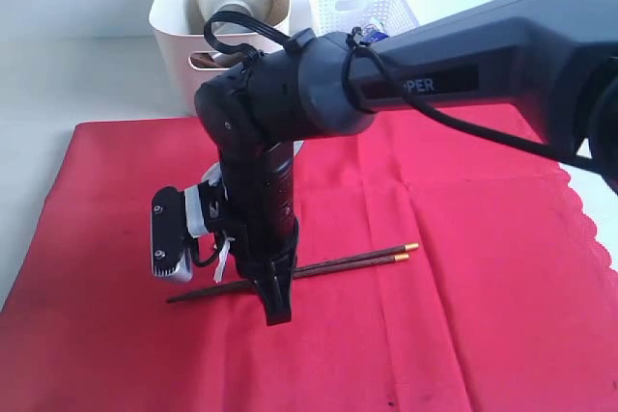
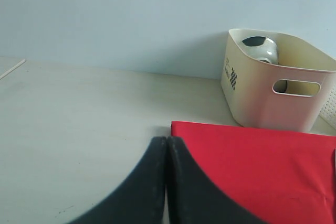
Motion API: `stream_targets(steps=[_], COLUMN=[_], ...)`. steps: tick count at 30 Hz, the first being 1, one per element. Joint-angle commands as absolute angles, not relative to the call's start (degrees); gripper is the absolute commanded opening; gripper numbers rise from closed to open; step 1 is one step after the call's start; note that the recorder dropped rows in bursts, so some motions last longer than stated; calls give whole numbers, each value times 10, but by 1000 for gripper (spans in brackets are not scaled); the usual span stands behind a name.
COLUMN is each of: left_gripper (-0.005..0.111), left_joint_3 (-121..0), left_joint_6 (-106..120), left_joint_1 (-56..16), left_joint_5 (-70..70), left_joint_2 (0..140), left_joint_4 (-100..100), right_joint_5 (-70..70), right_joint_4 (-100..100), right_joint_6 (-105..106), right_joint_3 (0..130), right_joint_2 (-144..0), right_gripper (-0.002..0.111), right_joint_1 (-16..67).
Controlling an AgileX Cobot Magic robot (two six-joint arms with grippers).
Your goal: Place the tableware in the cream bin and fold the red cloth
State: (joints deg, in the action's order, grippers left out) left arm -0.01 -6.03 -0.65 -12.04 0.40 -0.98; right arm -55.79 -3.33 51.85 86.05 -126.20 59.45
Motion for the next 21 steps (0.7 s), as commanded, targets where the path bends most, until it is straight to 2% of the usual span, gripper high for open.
stream_targets(steps=[1, 21], left_gripper=[3, 3], left_joint_3=[0, 0], left_joint_6=[-60, -60], left_joint_1=[-6, -6], left_joint_5=[-118, -118], left_joint_2=[0, 0], left_joint_4=[-6, -6], right_joint_5=[-568, -544], right_joint_4=[-39, -39], right_joint_6=[530, 536], right_joint_3=[855, 855], right_joint_2=[-1277, -1190], right_gripper=[0, 0], right_joint_1=[593, 593])
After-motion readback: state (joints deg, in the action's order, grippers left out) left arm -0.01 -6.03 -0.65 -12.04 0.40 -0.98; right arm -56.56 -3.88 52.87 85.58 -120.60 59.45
